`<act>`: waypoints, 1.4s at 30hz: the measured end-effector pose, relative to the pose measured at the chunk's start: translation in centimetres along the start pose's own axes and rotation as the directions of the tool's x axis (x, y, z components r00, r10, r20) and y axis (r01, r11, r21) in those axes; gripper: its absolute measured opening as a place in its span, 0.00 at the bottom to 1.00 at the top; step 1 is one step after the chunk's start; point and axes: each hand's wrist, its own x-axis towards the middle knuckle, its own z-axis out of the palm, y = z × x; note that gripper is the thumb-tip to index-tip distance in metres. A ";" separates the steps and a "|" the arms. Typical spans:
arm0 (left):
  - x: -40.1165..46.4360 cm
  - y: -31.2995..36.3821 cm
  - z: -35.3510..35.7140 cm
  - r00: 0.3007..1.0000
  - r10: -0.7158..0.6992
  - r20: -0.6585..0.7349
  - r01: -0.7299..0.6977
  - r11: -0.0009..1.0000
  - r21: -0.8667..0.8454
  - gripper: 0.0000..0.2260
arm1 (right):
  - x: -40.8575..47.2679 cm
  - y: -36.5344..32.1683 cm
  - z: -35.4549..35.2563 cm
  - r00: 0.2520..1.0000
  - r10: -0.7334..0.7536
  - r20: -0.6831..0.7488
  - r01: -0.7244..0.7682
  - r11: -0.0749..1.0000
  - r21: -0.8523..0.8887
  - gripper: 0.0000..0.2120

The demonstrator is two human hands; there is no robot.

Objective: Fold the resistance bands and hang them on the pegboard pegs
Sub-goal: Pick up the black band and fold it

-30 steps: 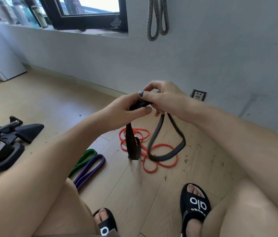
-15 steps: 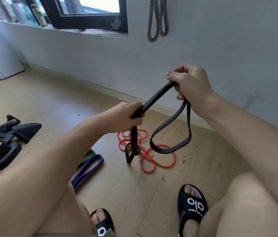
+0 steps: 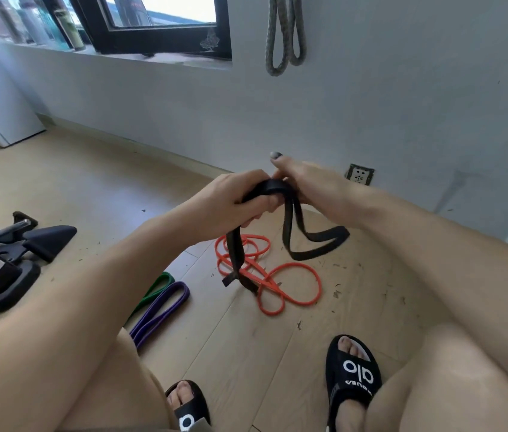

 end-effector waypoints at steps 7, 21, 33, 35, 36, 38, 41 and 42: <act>0.0 -1.2 -0.2 0.994 -0.107 -0.017 0.107 0.994 -0.011 0.07 | 0.0 -1.1 -0.4 0.972 -0.152 -0.178 0.120 0.976 -0.181 0.11; -1.3 -3.6 -1.1 0.985 -0.174 -0.009 0.170 0.974 -0.152 0.09 | -0.6 -0.3 -2.7 0.973 -0.004 -0.229 -0.054 0.968 -0.244 0.22; -0.1 -1.5 0.4 0.997 -0.081 -0.015 0.078 0.985 -0.156 0.06 | -0.5 -1.0 0.0 0.997 -0.082 -0.002 0.081 0.979 -0.189 0.17; -0.5 -2.1 0.4 0.994 -0.089 0.057 0.097 0.985 -0.144 0.06 | -0.6 -1.1 -0.2 0.994 -0.105 -0.018 0.098 0.968 -0.231 0.16; -0.7 -2.4 0.2 0.990 -0.105 0.095 0.115 0.987 -0.109 0.07 | -0.7 -1.2 -0.3 0.993 -0.113 -0.025 0.104 0.968 -0.229 0.15; -1.3 -3.4 -0.2 0.975 -0.164 0.148 0.170 0.985 -0.028 0.09 | -0.7 -1.4 -0.8 0.993 -0.105 -0.051 0.093 0.977 -0.192 0.15; -2.2 -4.7 -1.3 0.963 -0.234 0.137 0.230 0.972 0.042 0.13 | -0.6 -1.2 -1.5 0.993 -0.078 -0.088 0.061 0.981 -0.185 0.15; -2.4 -4.7 -1.5 0.963 -0.239 0.124 0.234 0.971 0.056 0.13 | -0.6 -1.2 -1.6 0.993 -0.070 -0.095 0.051 0.981 -0.190 0.15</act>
